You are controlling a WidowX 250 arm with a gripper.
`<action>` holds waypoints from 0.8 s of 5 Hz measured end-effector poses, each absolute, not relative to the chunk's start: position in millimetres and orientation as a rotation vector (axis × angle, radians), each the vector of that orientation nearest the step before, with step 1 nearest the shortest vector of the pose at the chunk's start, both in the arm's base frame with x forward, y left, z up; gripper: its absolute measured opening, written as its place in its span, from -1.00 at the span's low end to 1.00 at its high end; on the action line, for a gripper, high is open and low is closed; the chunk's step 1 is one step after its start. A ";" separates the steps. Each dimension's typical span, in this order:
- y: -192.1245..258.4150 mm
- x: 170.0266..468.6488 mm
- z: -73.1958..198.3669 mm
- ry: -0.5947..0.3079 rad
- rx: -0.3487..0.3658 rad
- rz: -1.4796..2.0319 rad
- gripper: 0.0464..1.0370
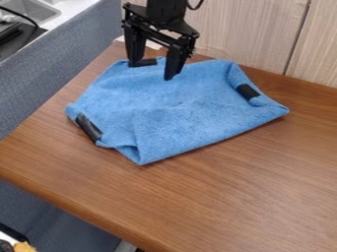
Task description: Fold the cloth from top left to bottom right
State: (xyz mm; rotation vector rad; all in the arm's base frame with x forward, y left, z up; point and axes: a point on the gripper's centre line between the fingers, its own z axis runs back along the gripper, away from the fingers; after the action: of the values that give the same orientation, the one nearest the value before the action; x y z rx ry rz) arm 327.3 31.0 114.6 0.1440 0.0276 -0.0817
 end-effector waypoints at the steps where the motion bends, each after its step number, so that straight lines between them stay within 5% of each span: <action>1: 31.3 327.3 104.3 0.060 0.140 -0.085 0.93; 4: 95.0 372.0 96.1 0.084 0.144 -0.149 0.93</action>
State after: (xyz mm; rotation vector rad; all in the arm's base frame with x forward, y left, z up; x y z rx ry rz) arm 372.0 95.0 96.1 0.1438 0.0840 -0.1492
